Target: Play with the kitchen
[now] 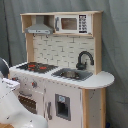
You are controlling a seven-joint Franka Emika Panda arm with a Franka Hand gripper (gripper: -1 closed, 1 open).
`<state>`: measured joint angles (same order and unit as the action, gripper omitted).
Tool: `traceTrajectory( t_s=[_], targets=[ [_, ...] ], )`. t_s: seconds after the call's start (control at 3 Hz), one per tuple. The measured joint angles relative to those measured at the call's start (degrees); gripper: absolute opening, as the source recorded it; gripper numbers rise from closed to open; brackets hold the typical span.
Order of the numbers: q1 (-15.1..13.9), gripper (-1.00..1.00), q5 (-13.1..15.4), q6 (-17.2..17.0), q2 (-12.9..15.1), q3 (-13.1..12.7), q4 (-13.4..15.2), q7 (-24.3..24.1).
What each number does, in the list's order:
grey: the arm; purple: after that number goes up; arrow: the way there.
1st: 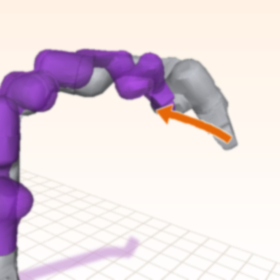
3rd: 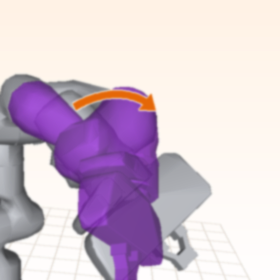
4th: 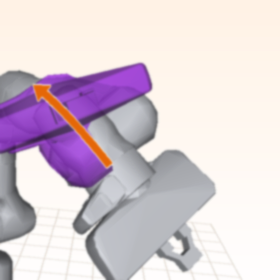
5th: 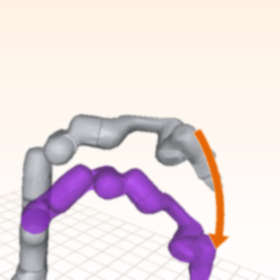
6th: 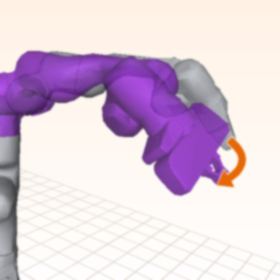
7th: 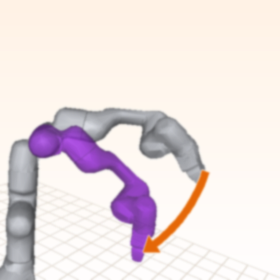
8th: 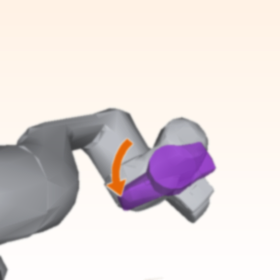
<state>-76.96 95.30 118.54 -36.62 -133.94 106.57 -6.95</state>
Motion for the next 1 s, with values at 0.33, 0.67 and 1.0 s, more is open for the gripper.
traceTrajectory(
  t_s=[0.33,0.67,1.0],
  targets=[
    [0.0,1.0,-0.02,0.02,0.0,-0.01,0.0,-0.06],
    [2.94,1.0,-2.52,1.99,3.81,-0.27,0.04,-1.35],
    [5.54,1.0,-2.71,-0.38,6.86,-0.26,3.59,-1.21]
  ],
)
